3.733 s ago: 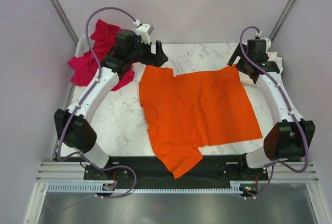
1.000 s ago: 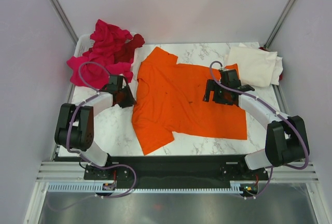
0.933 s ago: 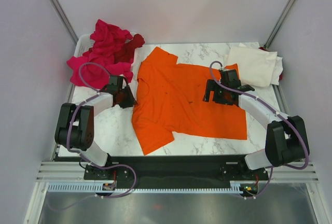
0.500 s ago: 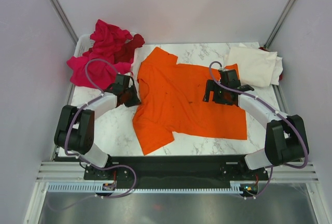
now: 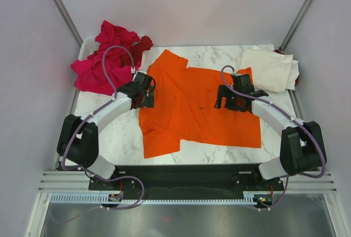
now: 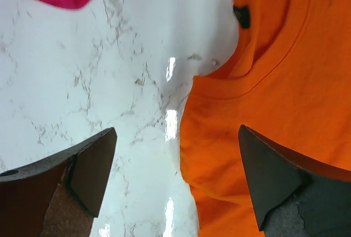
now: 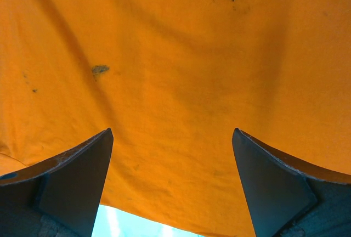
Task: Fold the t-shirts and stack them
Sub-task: Flatten the tshirt out
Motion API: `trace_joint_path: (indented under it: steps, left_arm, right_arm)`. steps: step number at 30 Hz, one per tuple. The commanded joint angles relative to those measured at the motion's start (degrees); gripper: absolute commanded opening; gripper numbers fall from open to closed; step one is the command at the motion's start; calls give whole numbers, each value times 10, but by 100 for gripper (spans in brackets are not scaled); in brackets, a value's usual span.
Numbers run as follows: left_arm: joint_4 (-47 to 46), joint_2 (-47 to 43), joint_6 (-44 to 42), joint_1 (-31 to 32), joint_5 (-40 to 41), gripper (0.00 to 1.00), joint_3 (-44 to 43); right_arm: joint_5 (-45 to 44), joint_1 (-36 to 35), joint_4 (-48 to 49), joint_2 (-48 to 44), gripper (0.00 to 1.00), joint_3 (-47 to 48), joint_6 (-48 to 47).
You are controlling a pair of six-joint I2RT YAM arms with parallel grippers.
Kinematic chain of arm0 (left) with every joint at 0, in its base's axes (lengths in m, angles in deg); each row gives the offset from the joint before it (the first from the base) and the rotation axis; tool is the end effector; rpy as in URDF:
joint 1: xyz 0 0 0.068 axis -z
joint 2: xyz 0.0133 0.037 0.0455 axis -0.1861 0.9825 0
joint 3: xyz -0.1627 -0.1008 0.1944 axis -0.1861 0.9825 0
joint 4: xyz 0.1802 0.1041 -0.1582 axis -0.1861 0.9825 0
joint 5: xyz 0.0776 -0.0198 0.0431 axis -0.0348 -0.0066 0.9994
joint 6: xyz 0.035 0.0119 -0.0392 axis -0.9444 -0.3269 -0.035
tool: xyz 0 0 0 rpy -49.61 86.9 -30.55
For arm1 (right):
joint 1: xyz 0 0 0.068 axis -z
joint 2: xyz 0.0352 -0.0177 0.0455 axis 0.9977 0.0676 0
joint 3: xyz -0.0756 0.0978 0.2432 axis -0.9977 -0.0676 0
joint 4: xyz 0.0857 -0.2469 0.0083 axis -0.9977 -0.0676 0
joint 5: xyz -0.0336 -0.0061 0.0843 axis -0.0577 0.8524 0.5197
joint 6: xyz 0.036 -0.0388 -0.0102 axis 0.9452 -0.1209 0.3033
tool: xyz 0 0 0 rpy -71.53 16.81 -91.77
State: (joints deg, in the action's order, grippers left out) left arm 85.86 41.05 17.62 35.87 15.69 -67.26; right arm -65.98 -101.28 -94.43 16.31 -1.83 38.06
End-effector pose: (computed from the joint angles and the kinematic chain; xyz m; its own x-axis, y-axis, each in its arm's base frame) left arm 0.2923 -0.1212 0.2323 -0.7839 0.0281 -0.6202 -0.0783 0.9865 0.1438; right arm 0.2858 0.0795 0.2167 -0.8324 0.1733 -0.5264 0.0301 0.9626 0.2692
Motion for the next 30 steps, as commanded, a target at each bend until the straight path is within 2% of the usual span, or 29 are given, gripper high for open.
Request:
trace_joint_path:
  steps: [1,4,5,7,9,11,15,22,23,27,30]
  left_arm:
    - [29,-6,21,0,21,100,23]
    - [-1,-21,46,-14,-36,100,48]
    - [-15,-24,50,-21,-78,99,59]
    - [-62,-35,69,-41,-120,94,91]
    - [-107,-61,72,-41,-175,86,127]
    - [-183,-89,74,-32,-220,82,152]
    - [-183,-128,74,-26,-220,81,195]
    - [-183,-81,74,-26,-220,81,205]
    - [-352,-75,76,-26,-329,75,210]
    - [-410,-25,70,-28,-339,74,220]
    - [-415,11,78,-29,-340,73,215]
  right_arm:
    - [6,-2,14,1,98,-2,-6]
    - [7,-1,14,3,98,-2,-6]
    - [7,-1,14,3,98,-2,-6]
    - [9,-2,14,3,98,-3,-5]
    - [9,-1,15,3,98,-5,-6]
    - [9,-2,16,6,98,-7,-5]
    - [11,-3,18,13,98,-4,-4]
    - [7,-3,18,15,98,-5,-4]
    - [7,-2,19,16,98,-5,-4]
    - [9,-3,19,23,98,-2,-5]
    - [10,-2,19,25,98,-2,-5]
